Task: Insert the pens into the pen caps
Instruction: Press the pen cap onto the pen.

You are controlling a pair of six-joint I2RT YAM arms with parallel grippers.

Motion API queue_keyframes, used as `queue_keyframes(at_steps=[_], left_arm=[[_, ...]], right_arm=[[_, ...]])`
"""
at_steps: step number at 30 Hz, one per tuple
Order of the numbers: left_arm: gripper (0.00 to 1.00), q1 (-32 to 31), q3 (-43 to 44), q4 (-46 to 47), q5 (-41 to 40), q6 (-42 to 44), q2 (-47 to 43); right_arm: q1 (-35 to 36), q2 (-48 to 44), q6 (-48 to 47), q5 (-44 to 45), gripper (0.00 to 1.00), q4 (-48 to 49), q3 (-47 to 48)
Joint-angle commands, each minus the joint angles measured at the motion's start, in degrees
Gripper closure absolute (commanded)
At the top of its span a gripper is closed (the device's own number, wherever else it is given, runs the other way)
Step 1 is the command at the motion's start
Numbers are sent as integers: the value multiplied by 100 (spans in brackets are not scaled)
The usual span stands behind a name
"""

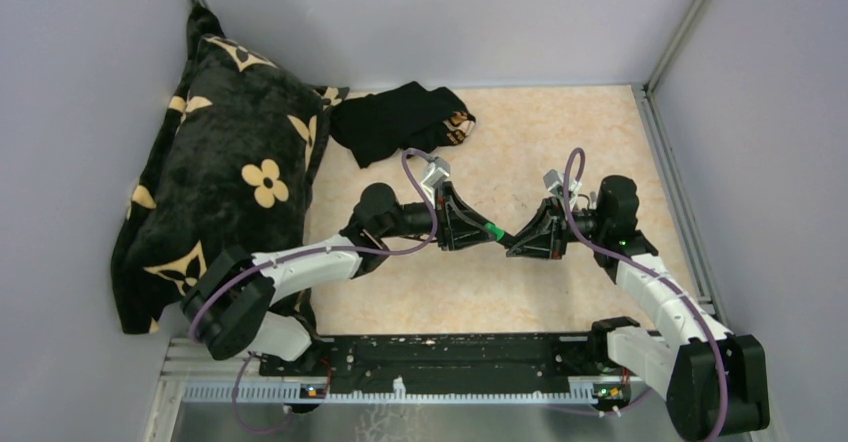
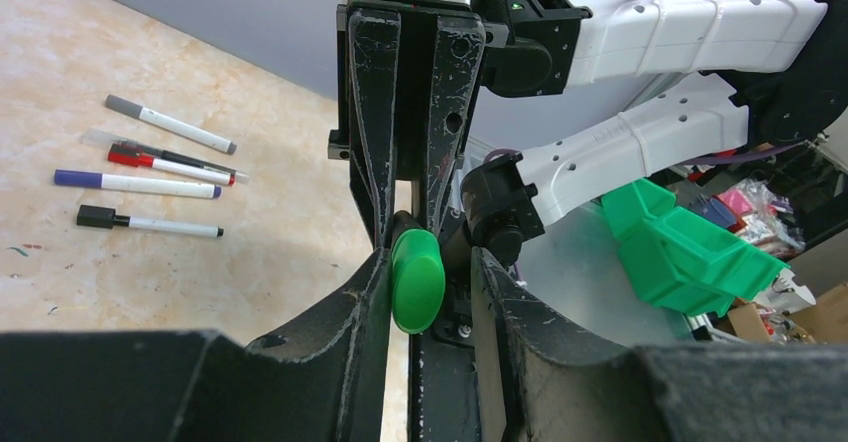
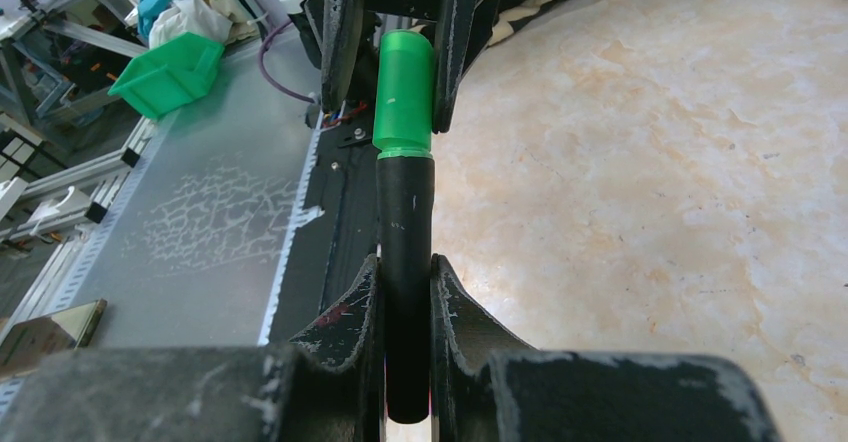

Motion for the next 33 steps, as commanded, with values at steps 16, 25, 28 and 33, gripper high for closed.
queue_keyframes(at_steps=[16, 25, 28, 33], left_arm=[[100, -954, -71, -117, -896, 157, 147], [100, -1290, -137, -1418, -635, 536, 522], [100, -1288, -131, -850, 99, 320, 812], [100, -1331, -188, 251, 251, -615, 1098]], right_arm=[[-36, -58, -277, 694, 100, -238, 518], [-160, -44, -1072, 1081, 100, -1477, 1325], [-166, 55, 430, 372, 100, 21, 1057], [-160, 80, 2067, 595, 100, 1869, 804]])
